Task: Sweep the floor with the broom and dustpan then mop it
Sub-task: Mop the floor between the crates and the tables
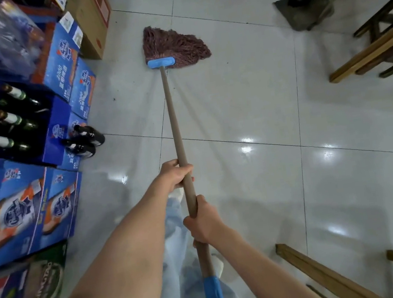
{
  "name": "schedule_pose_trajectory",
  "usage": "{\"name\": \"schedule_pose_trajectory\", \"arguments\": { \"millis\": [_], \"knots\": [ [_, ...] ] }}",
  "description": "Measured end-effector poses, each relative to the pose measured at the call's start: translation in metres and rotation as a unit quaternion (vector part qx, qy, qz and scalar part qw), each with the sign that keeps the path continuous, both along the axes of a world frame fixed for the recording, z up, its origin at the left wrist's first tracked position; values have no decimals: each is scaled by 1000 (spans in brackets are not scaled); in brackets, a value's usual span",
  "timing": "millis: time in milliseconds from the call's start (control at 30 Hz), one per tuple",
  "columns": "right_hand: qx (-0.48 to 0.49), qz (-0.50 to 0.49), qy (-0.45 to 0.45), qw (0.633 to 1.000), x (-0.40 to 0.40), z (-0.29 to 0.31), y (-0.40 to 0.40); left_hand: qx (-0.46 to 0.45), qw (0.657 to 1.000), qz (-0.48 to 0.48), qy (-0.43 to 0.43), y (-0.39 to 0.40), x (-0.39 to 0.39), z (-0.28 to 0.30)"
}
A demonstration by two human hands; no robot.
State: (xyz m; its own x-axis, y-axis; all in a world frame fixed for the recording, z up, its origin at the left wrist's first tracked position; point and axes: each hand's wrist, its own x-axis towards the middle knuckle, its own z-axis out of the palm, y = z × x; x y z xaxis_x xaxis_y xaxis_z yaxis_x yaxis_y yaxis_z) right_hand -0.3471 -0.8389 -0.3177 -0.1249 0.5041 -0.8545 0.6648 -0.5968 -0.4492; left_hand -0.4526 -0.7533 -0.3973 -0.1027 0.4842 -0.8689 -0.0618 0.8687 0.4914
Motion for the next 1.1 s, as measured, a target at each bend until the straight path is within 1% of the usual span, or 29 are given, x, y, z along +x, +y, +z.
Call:
{"name": "schedule_pose_trajectory", "arguments": {
  "millis": [167, 267, 400, 633, 733, 900, 1100],
  "knots": [
    [7, 40, -15, 999, 28, 6, -62, -6, 1000, 21, -9, -68, 23, 3],
    [-9, 65, -33, 997, 37, 5, -95, -17, 999, 33, -13, -102, 32, 3],
    [-14, 74, -45, 996, 37, 9, -113, -26, 999, 46, -13, -121, 31, 4],
    [29, 18, -11, 999, 24, 14, -66, -20, 999, 28, -5, -70, 14, 13],
    [36, 8, -10, 999, -6, 14, -41, -15, 1000, 9, 12, -42, -15, 12],
    [23, -10, 1, 1000, -66, 15, 6, -9, 999, -29, 31, 11, -70, 14],
    [12, -37, 5, 999, -110, 15, 65, -8, 998, -53, 36, 71, -112, 16]
  ]
}}
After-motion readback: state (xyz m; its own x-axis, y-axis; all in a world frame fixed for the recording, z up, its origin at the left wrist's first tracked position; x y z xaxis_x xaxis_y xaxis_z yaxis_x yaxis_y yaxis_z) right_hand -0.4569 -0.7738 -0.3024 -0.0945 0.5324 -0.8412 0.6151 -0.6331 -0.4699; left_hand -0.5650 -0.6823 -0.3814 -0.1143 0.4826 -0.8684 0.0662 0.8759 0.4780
